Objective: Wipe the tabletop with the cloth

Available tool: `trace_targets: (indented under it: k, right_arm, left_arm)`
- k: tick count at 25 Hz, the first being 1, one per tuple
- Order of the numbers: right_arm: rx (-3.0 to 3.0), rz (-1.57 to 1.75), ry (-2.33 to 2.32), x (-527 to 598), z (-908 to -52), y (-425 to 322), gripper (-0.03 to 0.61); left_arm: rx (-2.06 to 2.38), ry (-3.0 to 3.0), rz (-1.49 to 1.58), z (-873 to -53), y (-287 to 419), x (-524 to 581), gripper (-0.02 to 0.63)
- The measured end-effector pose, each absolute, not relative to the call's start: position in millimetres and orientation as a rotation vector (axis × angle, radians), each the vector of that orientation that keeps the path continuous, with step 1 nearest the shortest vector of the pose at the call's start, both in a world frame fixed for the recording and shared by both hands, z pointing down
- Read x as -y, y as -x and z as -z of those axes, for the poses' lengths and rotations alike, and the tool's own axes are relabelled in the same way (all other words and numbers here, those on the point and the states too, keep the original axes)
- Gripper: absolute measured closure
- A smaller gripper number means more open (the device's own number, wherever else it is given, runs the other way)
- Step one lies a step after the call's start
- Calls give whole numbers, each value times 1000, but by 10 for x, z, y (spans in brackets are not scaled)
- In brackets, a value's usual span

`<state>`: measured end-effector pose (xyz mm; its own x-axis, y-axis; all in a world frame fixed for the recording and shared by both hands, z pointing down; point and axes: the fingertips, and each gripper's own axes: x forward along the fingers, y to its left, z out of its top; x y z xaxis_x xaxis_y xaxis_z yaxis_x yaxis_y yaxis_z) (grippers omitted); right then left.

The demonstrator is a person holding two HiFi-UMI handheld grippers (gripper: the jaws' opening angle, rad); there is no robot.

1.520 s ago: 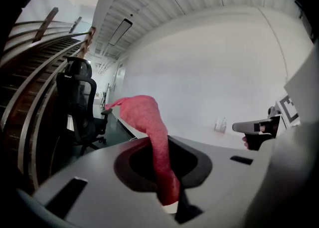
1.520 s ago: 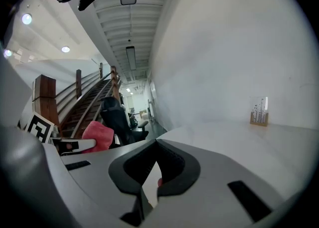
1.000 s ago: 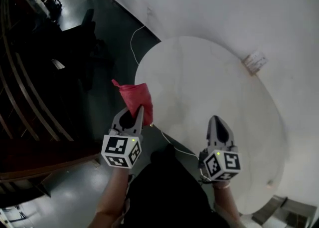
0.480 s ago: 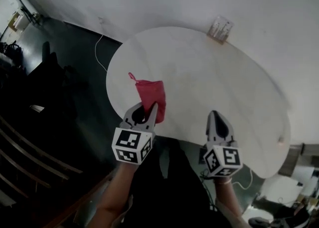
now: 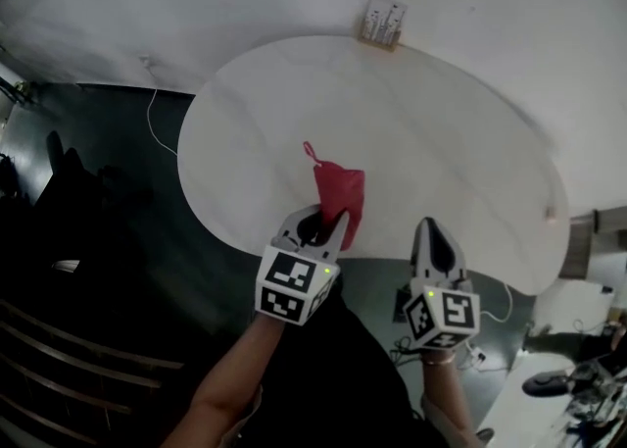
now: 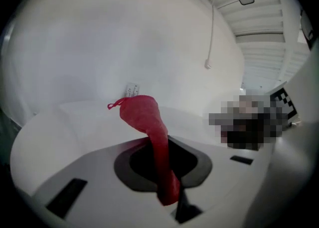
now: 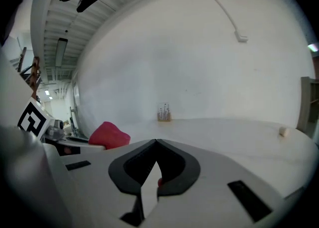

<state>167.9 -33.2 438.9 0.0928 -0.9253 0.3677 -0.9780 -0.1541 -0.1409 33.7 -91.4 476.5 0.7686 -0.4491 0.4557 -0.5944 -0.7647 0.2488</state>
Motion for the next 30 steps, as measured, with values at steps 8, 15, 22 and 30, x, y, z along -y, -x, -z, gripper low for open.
trace_targets:
  k: [8,15,22,30]
  right_arm:
    - [1899,-596,-2275,228,-4393,-1884,576]
    - [1932,-627,-2212,326,-4492,-1712,575]
    - [2071,-615,-2032,688,-4539,-1187,575]
    - [2230,-574,-1825,1069,-4556,-447,575]
  left_arm:
    - [609,-2537,-721,-5172,-781,633,569]
    - [661,-2376,-935,-5703,-399,670,568]
    - [879,-2254,-932,-5768,429,907,569]
    - [1165,-2094,-854,-5795,1644,1099,568]
